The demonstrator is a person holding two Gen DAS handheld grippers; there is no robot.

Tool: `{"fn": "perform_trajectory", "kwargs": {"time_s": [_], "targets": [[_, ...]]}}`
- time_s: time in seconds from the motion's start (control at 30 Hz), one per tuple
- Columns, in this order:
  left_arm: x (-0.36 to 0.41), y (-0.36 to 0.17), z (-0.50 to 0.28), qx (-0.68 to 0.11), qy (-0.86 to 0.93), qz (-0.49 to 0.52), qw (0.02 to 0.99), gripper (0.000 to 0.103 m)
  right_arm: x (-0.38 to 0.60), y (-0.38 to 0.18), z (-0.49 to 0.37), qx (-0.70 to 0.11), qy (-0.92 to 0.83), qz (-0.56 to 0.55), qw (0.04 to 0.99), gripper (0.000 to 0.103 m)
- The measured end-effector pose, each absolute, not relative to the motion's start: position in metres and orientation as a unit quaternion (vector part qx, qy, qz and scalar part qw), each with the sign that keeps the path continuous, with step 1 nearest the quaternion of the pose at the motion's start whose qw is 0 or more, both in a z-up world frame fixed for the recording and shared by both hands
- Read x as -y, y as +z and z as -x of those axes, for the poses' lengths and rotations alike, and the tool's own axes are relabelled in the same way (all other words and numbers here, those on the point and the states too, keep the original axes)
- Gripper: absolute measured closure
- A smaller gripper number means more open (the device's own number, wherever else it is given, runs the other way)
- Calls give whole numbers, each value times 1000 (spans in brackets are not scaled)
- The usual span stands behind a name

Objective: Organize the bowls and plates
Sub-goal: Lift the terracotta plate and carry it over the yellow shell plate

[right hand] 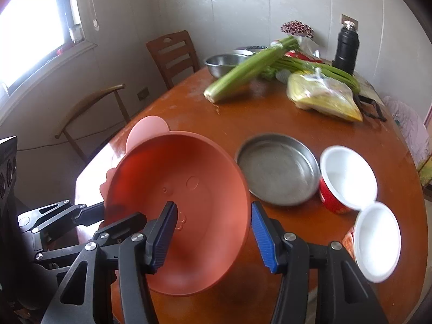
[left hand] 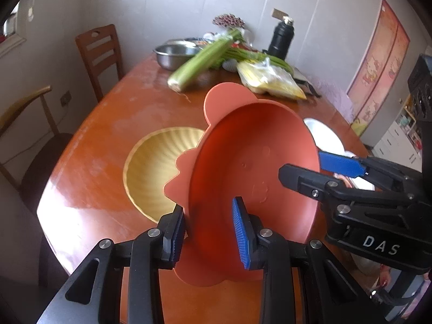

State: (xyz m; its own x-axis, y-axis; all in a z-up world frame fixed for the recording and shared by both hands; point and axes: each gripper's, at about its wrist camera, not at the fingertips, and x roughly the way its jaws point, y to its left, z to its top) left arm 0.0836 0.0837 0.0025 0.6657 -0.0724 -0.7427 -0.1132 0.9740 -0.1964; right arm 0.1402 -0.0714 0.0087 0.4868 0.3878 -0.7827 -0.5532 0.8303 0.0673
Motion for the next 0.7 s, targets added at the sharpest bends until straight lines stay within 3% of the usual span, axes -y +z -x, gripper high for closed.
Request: {"fn": "perform_trajectory", "kwargs": {"time_s": [0.33,0.7], "targets": [[-134,9,-108,-390,35,134,910,70,21,10,-178,-447,300,83,839,47],[-154,-21,-129,-410,43,148,899,70,-9,-24,-210,-482,284,77,825,47]]}}
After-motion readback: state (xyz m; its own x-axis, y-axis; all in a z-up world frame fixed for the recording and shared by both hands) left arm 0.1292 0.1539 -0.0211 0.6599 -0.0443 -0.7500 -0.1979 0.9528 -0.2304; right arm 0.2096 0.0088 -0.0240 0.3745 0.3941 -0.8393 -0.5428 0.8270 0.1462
